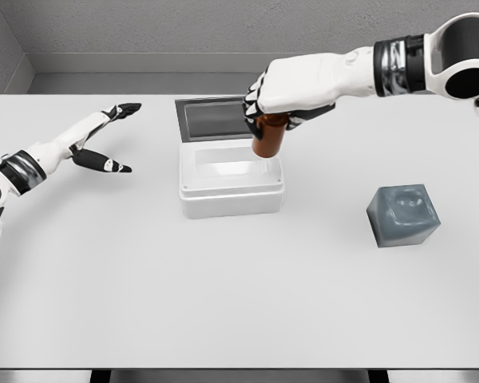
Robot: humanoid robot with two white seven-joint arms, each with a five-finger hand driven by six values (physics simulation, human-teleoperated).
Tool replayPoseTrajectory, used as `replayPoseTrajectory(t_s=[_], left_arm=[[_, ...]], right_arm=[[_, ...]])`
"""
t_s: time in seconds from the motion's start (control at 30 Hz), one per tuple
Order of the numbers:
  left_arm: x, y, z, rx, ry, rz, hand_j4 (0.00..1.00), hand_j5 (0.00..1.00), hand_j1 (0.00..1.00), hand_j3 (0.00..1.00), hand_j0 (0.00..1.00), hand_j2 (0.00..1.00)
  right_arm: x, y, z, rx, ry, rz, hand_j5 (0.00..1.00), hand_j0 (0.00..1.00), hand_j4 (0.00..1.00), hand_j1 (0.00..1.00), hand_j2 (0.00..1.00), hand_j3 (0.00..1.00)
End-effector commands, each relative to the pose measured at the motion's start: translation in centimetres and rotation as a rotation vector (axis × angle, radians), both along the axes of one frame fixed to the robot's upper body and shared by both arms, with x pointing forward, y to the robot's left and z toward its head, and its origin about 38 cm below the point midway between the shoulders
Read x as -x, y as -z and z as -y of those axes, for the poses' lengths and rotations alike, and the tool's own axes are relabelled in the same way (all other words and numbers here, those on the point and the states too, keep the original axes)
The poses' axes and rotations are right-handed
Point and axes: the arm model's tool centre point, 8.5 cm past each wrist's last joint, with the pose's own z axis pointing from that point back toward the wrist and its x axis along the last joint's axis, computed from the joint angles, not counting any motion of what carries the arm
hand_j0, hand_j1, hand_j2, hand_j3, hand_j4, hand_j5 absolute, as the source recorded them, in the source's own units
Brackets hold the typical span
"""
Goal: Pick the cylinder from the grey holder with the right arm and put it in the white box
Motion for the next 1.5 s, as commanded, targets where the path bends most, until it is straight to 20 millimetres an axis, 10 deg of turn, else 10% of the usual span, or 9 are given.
replayPoseTrajectory(t_s=[0.0,1.47], left_arm=[[0.0,0.0,-0.1,0.004,-0.002,-0.001,1.0,1.0,1.0,1.0,1.0,1.0],[0.0,0.0,0.0,0.008,-0.001,0.0,1.0,1.0,1.0,1.0,1.0,1.0]], right_arm=[[0.0,0.0,-0.4,-0.004,-0.005,-0.001,0.41,0.41,0.41,0.41,0.41,0.41],[-1.4,0.1,-2.6,0.032,-0.009,0.023,0.41,0.41,0.41,0.41,0.41,0.41]])
